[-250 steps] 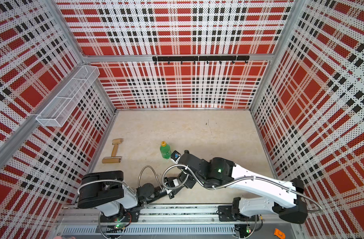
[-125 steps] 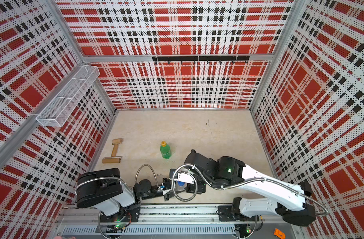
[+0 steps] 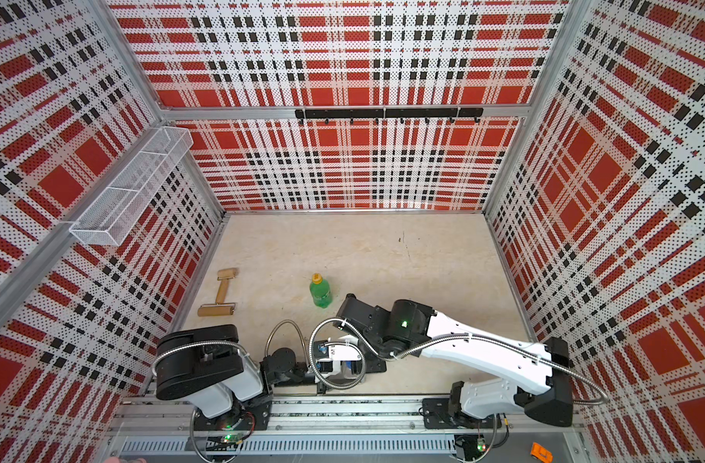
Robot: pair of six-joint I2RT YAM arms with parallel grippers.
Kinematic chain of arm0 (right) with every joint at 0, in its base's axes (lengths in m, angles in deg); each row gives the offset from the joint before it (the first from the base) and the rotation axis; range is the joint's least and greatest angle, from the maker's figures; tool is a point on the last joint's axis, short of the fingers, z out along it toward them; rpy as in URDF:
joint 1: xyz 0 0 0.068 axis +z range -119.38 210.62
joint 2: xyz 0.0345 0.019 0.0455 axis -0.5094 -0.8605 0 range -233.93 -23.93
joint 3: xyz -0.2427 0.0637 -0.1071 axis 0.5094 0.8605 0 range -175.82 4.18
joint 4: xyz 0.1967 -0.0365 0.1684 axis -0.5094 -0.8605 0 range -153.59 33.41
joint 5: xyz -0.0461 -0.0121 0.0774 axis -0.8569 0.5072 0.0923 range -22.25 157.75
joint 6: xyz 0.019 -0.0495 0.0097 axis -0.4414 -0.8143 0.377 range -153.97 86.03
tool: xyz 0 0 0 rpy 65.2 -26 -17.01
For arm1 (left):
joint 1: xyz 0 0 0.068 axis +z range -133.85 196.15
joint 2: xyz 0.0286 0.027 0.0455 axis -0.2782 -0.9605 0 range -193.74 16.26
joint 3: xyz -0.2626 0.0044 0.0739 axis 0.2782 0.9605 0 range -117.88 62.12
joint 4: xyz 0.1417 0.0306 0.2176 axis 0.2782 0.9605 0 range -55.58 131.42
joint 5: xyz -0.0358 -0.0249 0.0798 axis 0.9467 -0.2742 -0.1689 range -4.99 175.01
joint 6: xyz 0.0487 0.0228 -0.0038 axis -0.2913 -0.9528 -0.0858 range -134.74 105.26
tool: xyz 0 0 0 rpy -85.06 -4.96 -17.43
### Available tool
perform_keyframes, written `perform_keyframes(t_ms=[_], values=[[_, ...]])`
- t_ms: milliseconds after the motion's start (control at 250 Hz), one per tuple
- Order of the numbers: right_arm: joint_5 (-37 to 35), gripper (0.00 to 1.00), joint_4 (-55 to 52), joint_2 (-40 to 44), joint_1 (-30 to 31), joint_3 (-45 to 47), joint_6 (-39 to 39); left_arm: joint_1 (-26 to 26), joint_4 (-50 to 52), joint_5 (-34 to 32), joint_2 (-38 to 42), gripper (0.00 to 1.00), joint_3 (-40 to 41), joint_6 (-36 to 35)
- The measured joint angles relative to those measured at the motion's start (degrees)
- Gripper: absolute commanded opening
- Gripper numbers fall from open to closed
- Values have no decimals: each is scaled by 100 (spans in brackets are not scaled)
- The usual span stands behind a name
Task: Screw on the bottle caps
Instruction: Screw the bottle cap onto the plastic bottle.
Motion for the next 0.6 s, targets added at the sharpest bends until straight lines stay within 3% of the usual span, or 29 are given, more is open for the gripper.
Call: perform_keyframes(t_ms=[280, 380, 520, 600], values=[[87, 41, 83, -181, 0, 197, 2, 0, -66, -13, -4, 30, 2, -7], [81, 29, 114, -188, 0, 205, 17, 0, -92, -35, -4, 29, 0, -15], [26, 27, 125, -186, 2, 205, 59, 0, -120, -50, -24, 29, 2, -28], [-4, 16, 153, -179, 4, 221, 138, 0, -136, -55, -37, 29, 2, -26]])
